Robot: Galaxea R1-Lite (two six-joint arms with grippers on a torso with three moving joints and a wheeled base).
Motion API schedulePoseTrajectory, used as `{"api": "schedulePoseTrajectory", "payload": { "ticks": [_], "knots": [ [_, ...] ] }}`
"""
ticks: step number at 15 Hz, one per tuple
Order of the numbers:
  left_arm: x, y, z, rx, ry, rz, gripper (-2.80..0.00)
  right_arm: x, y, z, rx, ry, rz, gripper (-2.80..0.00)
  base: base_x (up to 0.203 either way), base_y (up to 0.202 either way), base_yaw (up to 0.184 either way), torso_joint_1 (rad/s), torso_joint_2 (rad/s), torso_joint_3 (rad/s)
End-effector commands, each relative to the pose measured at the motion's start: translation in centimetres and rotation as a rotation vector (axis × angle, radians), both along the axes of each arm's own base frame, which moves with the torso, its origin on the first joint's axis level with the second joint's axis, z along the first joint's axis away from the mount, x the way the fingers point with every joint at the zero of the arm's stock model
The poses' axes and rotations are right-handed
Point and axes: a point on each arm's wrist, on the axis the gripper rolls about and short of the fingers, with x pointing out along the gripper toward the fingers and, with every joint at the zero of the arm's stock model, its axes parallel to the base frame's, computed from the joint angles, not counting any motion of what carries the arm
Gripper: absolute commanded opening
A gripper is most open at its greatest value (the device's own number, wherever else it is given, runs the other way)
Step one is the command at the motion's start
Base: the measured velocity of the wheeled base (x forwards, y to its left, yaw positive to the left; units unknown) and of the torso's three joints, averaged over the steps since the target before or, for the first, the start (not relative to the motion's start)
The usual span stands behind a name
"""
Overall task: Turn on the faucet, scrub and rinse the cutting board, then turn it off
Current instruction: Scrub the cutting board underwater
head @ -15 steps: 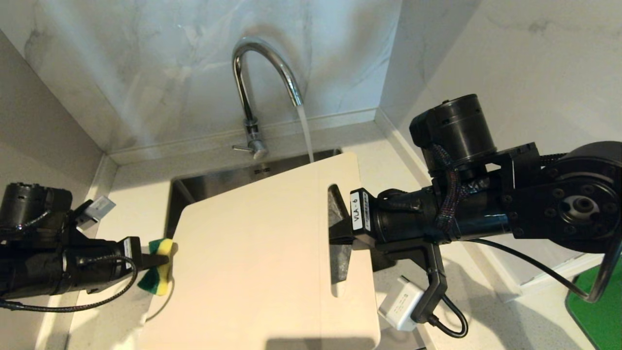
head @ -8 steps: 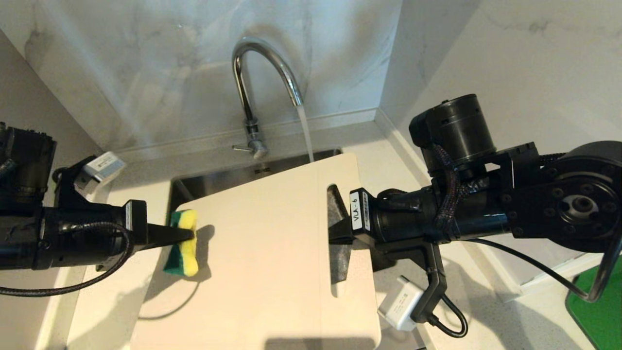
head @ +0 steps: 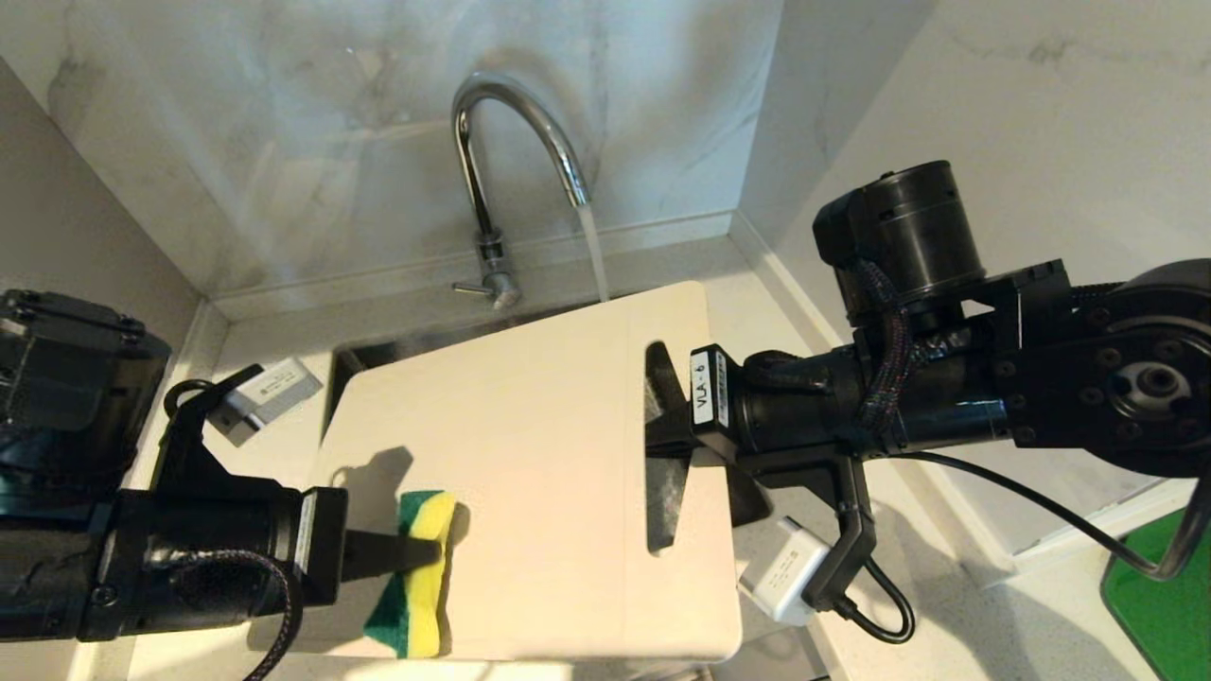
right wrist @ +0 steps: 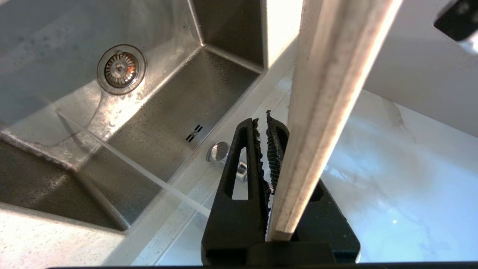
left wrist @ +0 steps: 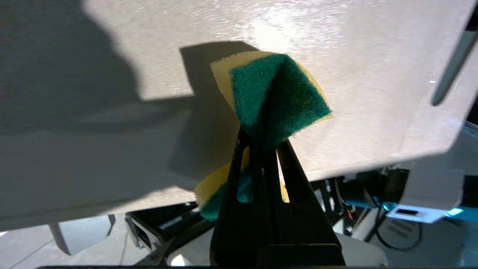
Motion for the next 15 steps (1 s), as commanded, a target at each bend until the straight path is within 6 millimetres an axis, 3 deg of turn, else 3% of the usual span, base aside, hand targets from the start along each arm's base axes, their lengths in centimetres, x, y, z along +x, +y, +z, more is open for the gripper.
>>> {"api": "schedulePoseTrajectory", "payload": {
  "ticks": [1,6,15],
  "knots": [
    [0.0,0.0,-1.1,0.016,-0.004,0.006,-2.8,0.0,0.0,0.0,-0.004,-0.011,0.008,-2.8,0.0,0.0,0.0,0.0,0.0,0.0],
    [0.7,1.4,-3.7,0.059,0.002,0.075,-2.8,-0.1,-0.1,0.0,-0.004,-0.011,0.007,-2.8,0.0,0.0,0.0,0.0,0.0,0.0],
    [1.8,8.9,-9.4,0.099,0.042,0.249,-2.8,0.2,-0.2,-0.1,-0.006,-0.007,-0.004,-2.8,0.0,0.0,0.0,0.0,0.0,0.0]
  ]
}}
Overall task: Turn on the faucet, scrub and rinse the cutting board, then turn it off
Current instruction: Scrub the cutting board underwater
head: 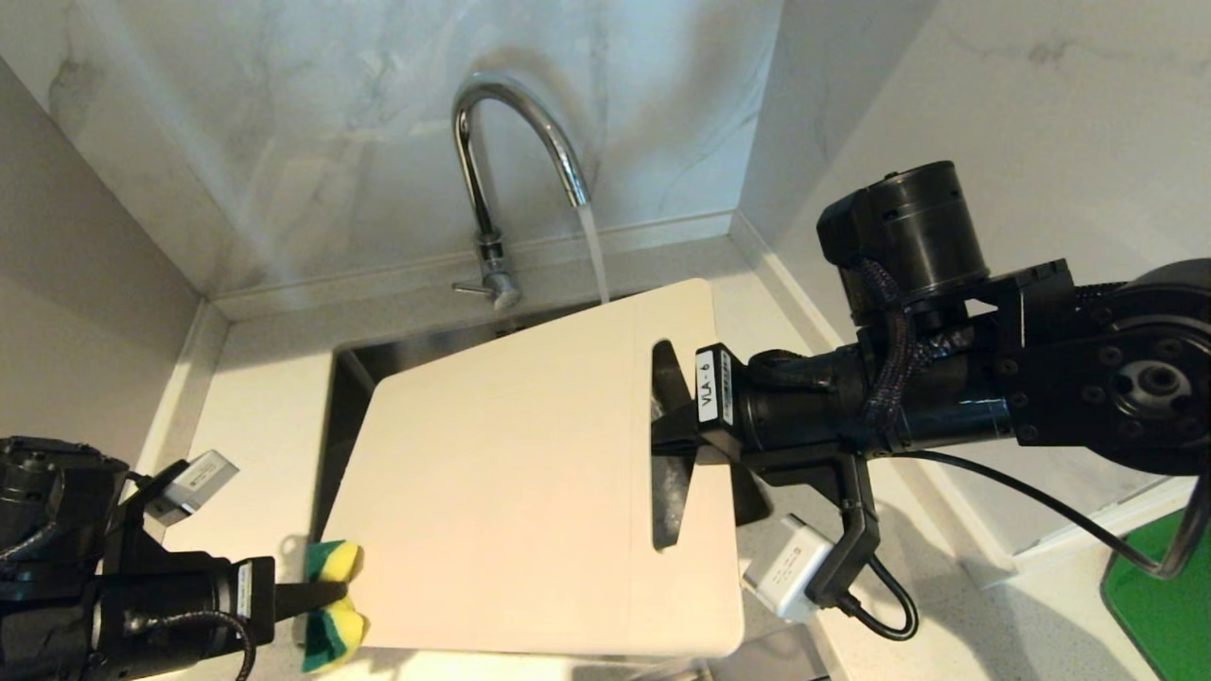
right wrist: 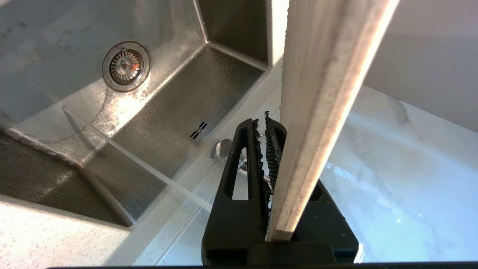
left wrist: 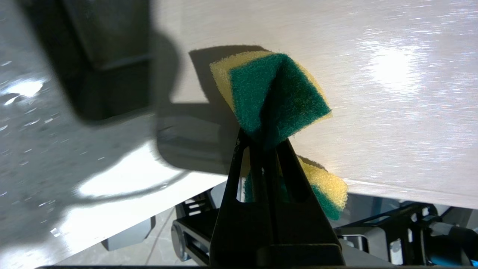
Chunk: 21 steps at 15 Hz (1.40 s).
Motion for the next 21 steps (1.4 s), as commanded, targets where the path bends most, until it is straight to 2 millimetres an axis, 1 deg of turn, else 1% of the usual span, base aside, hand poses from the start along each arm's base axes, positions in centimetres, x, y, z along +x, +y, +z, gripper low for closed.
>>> {"api": "schedulePoseTrajectory", "payload": {
  "ticks": [1,4,7,9,10,14,19,20,21],
  "knots": [
    [-0.1,1.8,-1.4,-0.011,0.041,0.05,-2.8,0.0,0.0,-0.2,-0.007,-0.004,0.01,-2.8,0.0,0.0,0.0,0.0,0.0,0.0],
    [0.3,3.5,-2.0,-0.016,0.048,0.084,-2.8,-0.1,0.0,-0.1,-0.005,-0.008,0.01,-2.8,0.0,0.0,0.0,0.0,0.0,0.0],
    [0.5,4.7,-2.0,-0.012,0.034,0.107,-2.8,-0.2,-0.2,0.1,-0.001,-0.012,0.008,-2.8,0.0,0.0,0.0,0.0,0.0,0.0],
    [0.9,5.9,-2.0,-0.029,0.03,0.135,-2.8,-0.2,-0.2,0.2,-0.001,-0.013,0.008,-2.8,0.0,0.0,0.0,0.0,0.0,0.0],
    [1.2,6.1,-1.5,-0.036,0.011,0.141,-2.8,-0.2,-0.2,0.2,-0.001,-0.013,0.008,-2.8,0.0,0.0,0.0,0.0,0.0,0.0],
    [2.6,6.2,2.8,-0.079,-0.131,0.142,-2.8,-0.3,-0.2,0.1,0.002,-0.002,0.003,-2.8,0.0,0.0,0.0,0.0,0.0,0.0],
    [3.7,6.1,8.6,-0.14,-0.184,0.14,-2.8,-0.2,-0.2,-0.3,-0.006,0.011,0.003,-2.8,0.0,0.0,0.0,0.0,0.0,0.0],
    [3.8,5.8,9.6,-0.15,-0.189,0.128,-2.8,-0.2,-0.1,-0.4,-0.006,0.011,0.003,-2.8,0.0,0.0,0.0,0.0,0.0,0.0],
    [3.8,4.9,10.6,-0.168,-0.183,0.09,-2.8,-0.2,-0.1,-0.4,-0.007,0.011,0.004,-2.8,0.0,0.0,0.0,0.0,0.0,0.0]
  ]
}}
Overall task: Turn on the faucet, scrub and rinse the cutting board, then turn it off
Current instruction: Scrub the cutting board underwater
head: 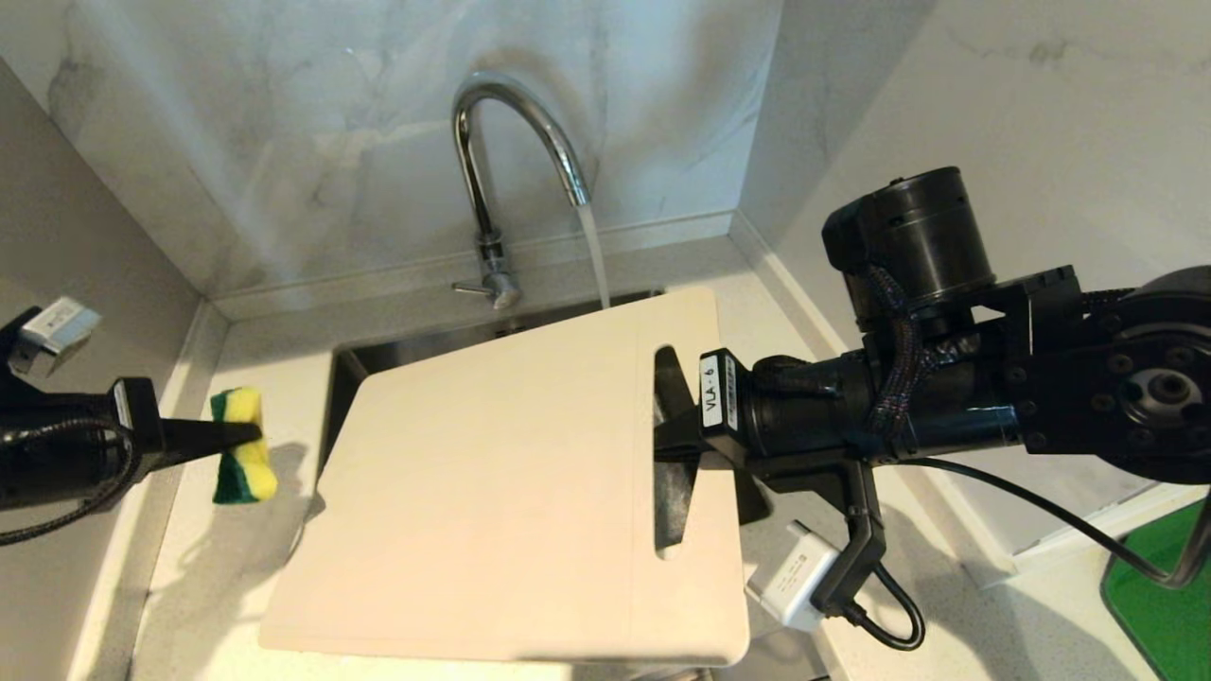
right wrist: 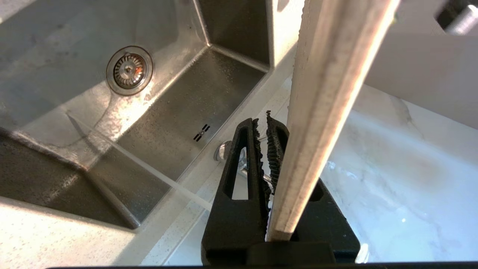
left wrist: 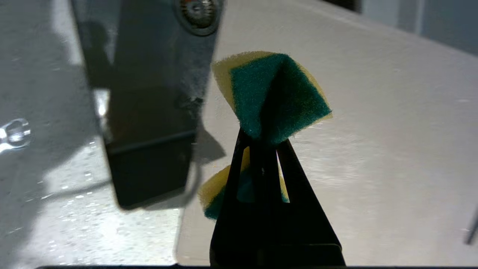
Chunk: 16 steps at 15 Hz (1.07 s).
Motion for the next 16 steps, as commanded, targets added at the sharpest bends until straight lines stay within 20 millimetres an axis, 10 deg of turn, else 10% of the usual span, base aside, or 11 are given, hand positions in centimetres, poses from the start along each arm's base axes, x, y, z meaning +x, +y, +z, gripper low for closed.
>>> {"api": "schedulePoseTrajectory", "payload": {
  "ticks": [1,8,16],
  "knots": [
    [0.0,-1.9,2.5,-0.032,-0.025,-0.08,-2.8,0.1,0.1,-0.1,-0.006,-0.008,0.01,-2.8,0.0,0.0,0.0,0.0,0.0,0.0],
    [1.7,-10.8,4.7,-0.092,0.112,-0.268,-2.8,-0.7,-0.3,0.3,0.001,-0.023,0.019,-2.8,0.0,0.0,0.0,0.0,0.0,0.0],
    [7.1,-11.8,2.3,-0.077,0.19,-0.203,-2.8,-1.5,-0.8,0.2,-0.002,-0.023,0.019,-2.8,0.0,0.0,0.0,0.0,0.0,0.0]
  ]
}}
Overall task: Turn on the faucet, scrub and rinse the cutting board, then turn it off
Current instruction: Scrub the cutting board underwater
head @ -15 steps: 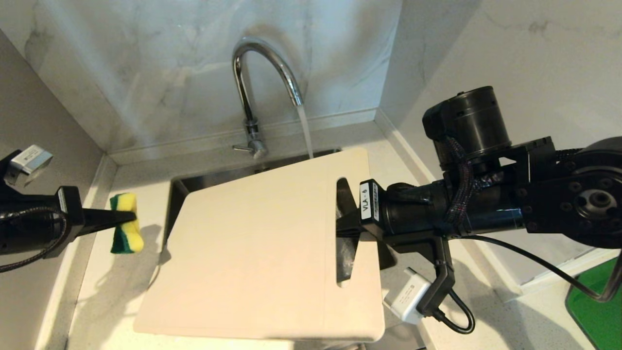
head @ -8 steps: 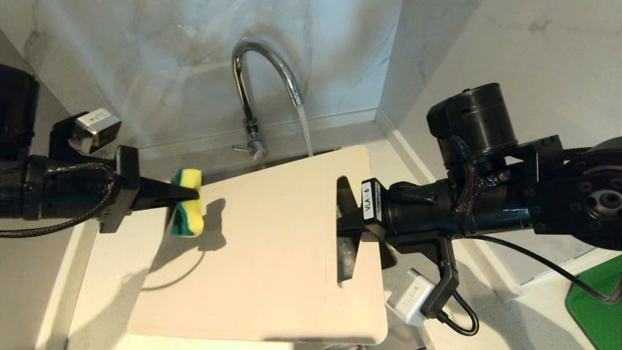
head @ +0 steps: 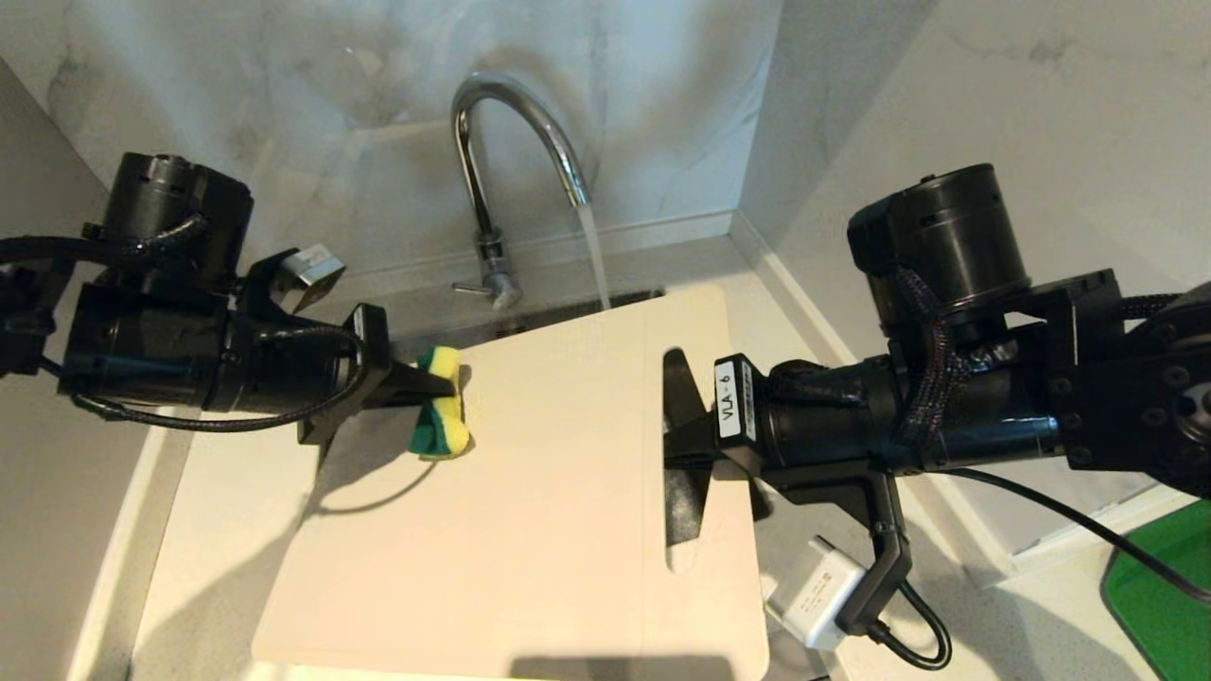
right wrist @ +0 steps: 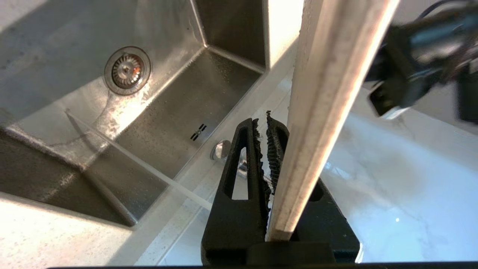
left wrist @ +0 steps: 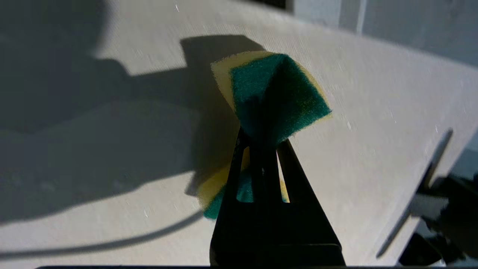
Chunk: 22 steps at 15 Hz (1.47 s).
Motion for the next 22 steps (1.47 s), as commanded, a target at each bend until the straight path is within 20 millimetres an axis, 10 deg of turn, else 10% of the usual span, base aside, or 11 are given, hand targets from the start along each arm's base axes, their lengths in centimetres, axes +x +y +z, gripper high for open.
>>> {"api": "schedulePoseTrajectory", "payload": {
  "ticks": [1,13,22],
  "knots": [
    [1.8,0.2,-1.1,0.009,0.035,0.029,-2.8,-0.4,-0.2,0.1,-0.002,-0.013,0.009,-2.8,0.0,0.0,0.0,0.0,0.0,0.0],
    [2.9,5.2,-2.7,0.022,0.082,0.105,-2.8,-0.1,-0.5,0.1,-0.001,-0.009,-0.01,-2.8,0.0,0.0,0.0,0.0,0.0,0.0],
    [2.7,12.9,-6.5,0.068,0.134,0.182,-2.8,0.0,-0.5,0.0,-0.003,-0.005,-0.014,-2.8,0.0,0.0,0.0,0.0,0.0,0.0]
  ]
}}
